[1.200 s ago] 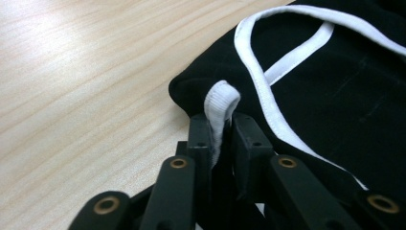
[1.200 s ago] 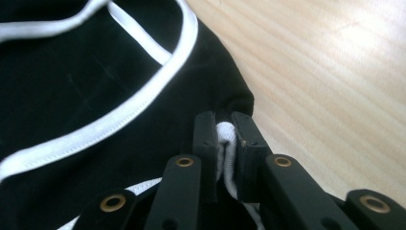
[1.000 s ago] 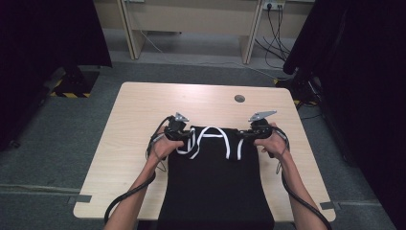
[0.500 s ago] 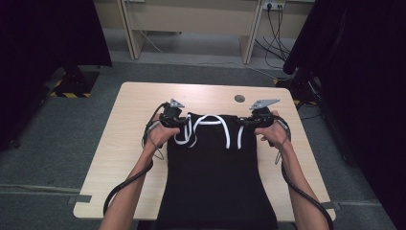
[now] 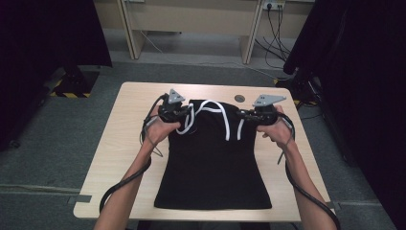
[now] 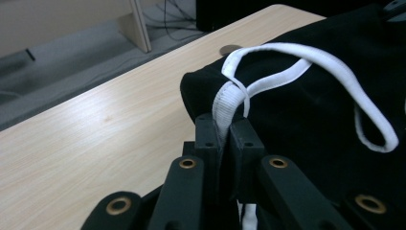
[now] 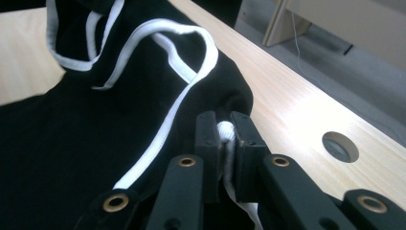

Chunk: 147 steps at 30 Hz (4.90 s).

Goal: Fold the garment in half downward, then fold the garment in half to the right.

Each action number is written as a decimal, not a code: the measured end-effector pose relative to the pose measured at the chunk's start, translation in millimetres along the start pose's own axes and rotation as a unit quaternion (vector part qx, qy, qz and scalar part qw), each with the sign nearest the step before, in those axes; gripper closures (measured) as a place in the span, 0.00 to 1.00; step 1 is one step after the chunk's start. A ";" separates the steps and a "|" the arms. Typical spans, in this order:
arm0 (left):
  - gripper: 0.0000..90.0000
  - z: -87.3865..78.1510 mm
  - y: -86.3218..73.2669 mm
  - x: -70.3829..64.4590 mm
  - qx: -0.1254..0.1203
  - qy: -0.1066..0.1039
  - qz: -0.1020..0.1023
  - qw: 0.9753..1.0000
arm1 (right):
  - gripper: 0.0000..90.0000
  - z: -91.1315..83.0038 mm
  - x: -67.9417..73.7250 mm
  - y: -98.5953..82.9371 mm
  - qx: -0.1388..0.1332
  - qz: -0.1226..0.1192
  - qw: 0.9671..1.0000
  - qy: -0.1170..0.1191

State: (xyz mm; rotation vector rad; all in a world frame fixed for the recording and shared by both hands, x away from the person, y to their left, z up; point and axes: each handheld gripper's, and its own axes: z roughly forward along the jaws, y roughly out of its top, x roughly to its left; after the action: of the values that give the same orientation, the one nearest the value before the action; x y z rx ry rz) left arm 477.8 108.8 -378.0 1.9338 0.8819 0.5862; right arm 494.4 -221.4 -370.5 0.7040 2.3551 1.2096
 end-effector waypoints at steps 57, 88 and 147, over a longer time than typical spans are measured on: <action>0.40 -80.7 -155.2 -100.0 0.095 -0.060 -0.008 0.994 | 0.65 -85.2 144.6 -145.3 0.081 0.033 0.996 0.032; 0.23 -65.8 -150.2 -108.4 0.100 -0.057 -0.012 0.993 | 0.53 -79.8 109.5 -163.5 0.080 0.071 0.994 0.017; 0.53 -84.0 -157.7 -133.1 0.089 -0.087 0.007 0.992 | 0.46 -86.0 98.5 -166.3 0.093 0.078 0.993 0.005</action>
State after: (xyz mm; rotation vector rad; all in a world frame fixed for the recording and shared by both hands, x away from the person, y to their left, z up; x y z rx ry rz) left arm 281.1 104.3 -482.4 2.1177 0.8333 0.3489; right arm 326.8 -299.6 -473.1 0.9608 2.4837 1.0646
